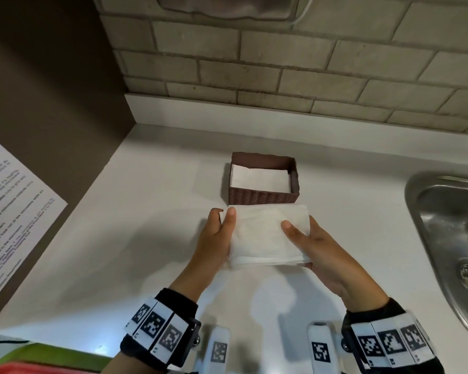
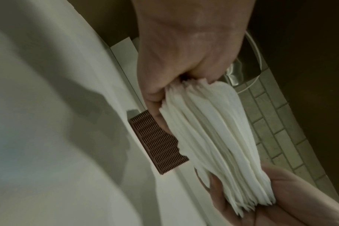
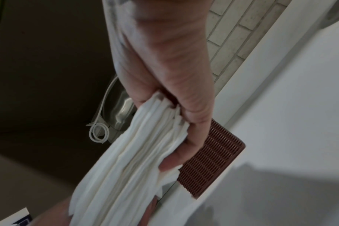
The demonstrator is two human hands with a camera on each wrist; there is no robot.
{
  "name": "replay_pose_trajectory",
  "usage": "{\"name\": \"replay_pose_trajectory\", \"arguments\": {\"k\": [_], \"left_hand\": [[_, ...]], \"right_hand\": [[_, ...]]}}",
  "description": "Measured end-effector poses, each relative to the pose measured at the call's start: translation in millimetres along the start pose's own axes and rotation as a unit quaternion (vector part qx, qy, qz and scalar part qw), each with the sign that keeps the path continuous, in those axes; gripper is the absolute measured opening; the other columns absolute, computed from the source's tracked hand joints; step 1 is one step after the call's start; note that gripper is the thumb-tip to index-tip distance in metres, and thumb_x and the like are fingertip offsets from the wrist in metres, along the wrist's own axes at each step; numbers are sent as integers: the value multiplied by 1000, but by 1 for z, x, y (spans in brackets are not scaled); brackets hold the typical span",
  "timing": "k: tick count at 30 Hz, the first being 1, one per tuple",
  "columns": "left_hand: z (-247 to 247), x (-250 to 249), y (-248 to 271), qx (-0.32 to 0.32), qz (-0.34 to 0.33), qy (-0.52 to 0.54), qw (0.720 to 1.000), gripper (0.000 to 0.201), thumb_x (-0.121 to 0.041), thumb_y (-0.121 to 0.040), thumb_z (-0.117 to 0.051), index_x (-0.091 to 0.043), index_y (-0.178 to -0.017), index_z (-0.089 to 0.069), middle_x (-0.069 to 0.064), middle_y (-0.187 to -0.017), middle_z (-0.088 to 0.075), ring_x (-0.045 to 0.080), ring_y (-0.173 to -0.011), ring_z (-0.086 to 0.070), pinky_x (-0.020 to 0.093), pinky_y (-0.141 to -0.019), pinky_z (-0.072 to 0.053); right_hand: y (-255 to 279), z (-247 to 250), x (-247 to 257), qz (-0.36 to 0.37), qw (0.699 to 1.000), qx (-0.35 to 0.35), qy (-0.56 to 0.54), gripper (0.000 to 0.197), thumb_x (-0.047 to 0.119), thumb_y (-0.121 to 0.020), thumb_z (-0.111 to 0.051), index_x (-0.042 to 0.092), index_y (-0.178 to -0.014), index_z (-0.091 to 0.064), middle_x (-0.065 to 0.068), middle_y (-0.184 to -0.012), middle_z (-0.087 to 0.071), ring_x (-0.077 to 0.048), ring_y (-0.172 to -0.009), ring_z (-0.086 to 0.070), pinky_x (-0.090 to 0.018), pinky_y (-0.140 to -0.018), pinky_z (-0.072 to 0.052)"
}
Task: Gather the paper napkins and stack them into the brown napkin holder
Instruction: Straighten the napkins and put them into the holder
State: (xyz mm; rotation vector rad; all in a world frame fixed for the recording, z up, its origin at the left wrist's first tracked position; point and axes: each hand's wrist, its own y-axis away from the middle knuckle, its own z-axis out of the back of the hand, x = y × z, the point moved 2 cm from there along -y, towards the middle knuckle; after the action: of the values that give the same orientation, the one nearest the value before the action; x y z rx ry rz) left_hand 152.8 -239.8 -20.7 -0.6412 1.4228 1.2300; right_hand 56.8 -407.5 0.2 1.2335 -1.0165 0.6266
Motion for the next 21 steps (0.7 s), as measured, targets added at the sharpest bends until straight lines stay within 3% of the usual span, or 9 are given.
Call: {"name": "replay_pose_trajectory", "arguments": {"k": [3,5,6,8,10,14,18,21], "left_hand": [[-1,9,0,86,69,-31,993,31,-52,-97,-41,-23,-108,-47,14,-115,-62,19,-91,-59,33,-65,-51],[-1,19,6,145,119,-4,982,29,-47,-96,-49,-27,-116,-43,12,-125,-59,19,-102,-61,43,-79,-58],[0,23,10,161,144,31,976,26,-42,-96,-52,-29,-117,-41,8,-126,-58,17,-107,-62,43,-84,-59],[1,27,12,161,168,86,969,19,-32,-98,-53,-35,-111,-40,1,-125,-59,16,-107,-63,38,-82,-60],[1,24,8,133,146,46,979,18,-33,-98,-53,-38,-105,-38,5,-120,-58,18,-98,-61,38,-80,-58],[-3,-23,-24,64,33,2,997,23,-32,-98,-51,-29,-110,-32,2,-99,-55,18,-78,-54,30,-61,-48],[-6,-74,-69,54,-53,32,997,15,-35,-93,-53,-34,-96,-39,18,-108,-60,26,-87,-56,45,-75,-50],[-10,-82,-95,35,-74,0,997,18,-22,-100,-47,-19,-118,-42,17,-117,-61,26,-92,-58,42,-79,-50]], "right_hand": [[-1,5,-4,-26,999,-24,14,58,58,-82,-63,32,-132,-47,10,-131,-63,-20,-126,-55,-54,-108,-40],[-3,9,-12,-49,997,-35,38,68,62,-75,-62,29,-131,-46,7,-133,-59,-22,-128,-52,-53,-107,-41],[-4,11,-15,-61,996,-39,45,65,60,-78,-61,26,-131,-44,5,-133,-58,-22,-127,-52,-50,-104,-43],[-2,12,-18,-78,996,-38,34,47,43,-93,-55,23,-133,-40,3,-129,-59,-20,-119,-56,-38,-91,-48],[-1,14,-14,-70,997,-40,14,41,31,-98,-50,27,-134,-32,4,-124,-61,-18,-110,-61,-35,-85,-52],[-13,19,31,54,996,-70,13,48,26,-100,-47,41,-133,-15,3,-109,-66,-16,-102,-63,-37,-94,-48],[-46,22,82,147,985,-92,17,50,19,-101,-46,30,-138,-14,-8,-122,-59,-22,-106,-61,-40,-92,-50],[-77,20,98,164,981,-100,41,50,14,-101,-45,26,-138,-14,-17,-134,-51,-34,-116,-60,-49,-97,-50]]}}
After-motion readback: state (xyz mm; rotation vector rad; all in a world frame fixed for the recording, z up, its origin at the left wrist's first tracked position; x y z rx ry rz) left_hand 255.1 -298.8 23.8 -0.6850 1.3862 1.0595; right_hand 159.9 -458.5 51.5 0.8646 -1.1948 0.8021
